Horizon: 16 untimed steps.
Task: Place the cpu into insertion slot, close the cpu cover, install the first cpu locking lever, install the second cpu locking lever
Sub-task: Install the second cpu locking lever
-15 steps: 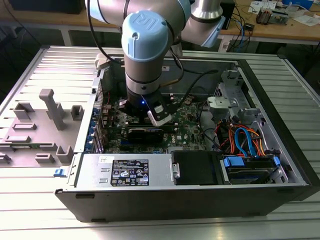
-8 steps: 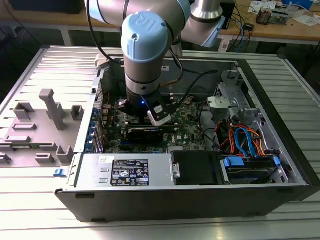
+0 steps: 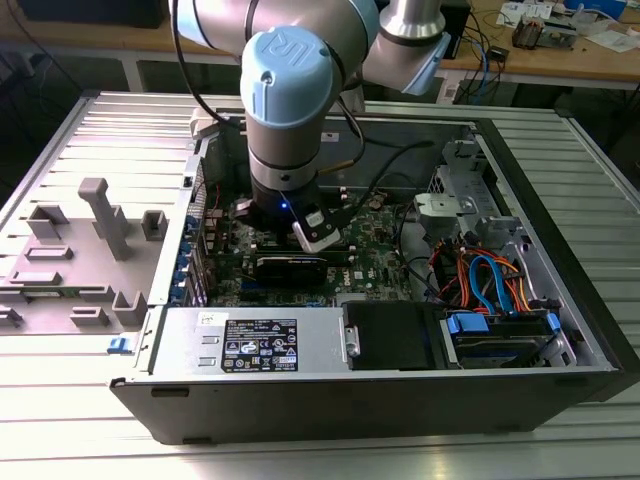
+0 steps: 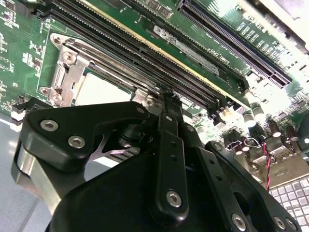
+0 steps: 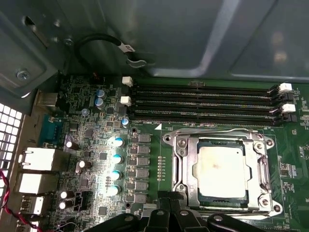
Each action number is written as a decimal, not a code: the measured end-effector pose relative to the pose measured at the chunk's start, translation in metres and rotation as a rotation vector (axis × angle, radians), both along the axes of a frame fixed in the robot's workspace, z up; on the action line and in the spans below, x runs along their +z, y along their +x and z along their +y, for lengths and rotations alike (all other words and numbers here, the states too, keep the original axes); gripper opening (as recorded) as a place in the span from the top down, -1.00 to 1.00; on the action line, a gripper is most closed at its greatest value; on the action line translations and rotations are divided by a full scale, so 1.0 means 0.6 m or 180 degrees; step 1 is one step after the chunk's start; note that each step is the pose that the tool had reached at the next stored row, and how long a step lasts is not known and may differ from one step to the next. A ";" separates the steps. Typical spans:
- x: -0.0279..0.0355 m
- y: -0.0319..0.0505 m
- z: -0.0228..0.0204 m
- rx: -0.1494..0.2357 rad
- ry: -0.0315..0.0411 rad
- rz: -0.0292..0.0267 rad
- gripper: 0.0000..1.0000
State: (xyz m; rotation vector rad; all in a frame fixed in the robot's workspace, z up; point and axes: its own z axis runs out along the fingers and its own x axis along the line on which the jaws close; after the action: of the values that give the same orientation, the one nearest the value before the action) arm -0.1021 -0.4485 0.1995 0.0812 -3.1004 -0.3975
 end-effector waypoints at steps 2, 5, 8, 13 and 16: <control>0.000 -0.001 0.0001 0.0000 -0.0003 0.0000 0.79; 0.000 -0.001 0.0001 0.0000 -0.0014 0.0000 0.79; 0.005 -0.001 0.0002 0.0000 -0.0013 -0.0001 0.79; 0.024 -0.001 0.0001 0.0000 -0.0014 0.0000 0.79; 0.024 -0.001 0.0001 0.0000 -0.0011 0.0000 0.79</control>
State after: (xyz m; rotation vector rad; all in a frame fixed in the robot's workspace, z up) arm -0.1027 -0.4484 0.2139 0.0811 -3.1011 -0.3920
